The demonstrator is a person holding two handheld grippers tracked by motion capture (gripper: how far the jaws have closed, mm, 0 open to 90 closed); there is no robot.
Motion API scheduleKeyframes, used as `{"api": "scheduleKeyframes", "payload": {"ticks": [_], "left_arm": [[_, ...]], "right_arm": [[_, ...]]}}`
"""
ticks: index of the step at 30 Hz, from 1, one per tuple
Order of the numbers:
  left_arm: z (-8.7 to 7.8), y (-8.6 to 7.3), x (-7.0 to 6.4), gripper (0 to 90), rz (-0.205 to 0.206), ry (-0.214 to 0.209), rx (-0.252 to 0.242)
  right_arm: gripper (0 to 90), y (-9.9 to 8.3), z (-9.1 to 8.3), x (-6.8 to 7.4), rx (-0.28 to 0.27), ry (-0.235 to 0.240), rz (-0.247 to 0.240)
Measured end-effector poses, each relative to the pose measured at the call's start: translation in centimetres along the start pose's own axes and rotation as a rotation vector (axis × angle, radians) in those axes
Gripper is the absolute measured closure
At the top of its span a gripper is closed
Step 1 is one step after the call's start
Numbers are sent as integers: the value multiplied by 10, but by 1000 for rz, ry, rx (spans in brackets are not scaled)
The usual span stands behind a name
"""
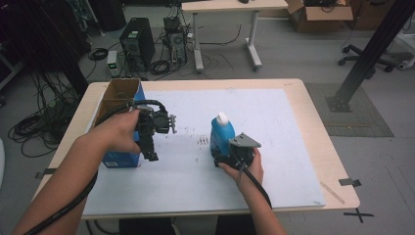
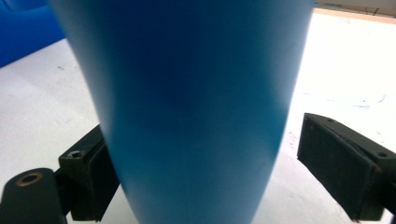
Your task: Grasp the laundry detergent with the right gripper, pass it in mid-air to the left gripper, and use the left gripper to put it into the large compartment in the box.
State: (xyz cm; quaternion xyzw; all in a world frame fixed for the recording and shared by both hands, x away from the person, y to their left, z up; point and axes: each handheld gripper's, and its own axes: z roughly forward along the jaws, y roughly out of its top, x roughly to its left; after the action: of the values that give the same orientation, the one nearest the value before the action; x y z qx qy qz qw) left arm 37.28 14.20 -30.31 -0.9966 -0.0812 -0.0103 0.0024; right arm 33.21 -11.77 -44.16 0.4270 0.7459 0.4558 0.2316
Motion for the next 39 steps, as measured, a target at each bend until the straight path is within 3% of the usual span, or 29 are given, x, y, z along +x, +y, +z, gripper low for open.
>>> {"api": "scheduleKeyframes", "payload": {"ticks": [27,39], "left_arm": [[3,-6,1,4,-7,-4,-4],[4,-8,1,4,-10,-3,-7]], "right_arm": [[234,-3,2,0,-30,6,7],[345,-3,3,4,-38,15,-13]]}}
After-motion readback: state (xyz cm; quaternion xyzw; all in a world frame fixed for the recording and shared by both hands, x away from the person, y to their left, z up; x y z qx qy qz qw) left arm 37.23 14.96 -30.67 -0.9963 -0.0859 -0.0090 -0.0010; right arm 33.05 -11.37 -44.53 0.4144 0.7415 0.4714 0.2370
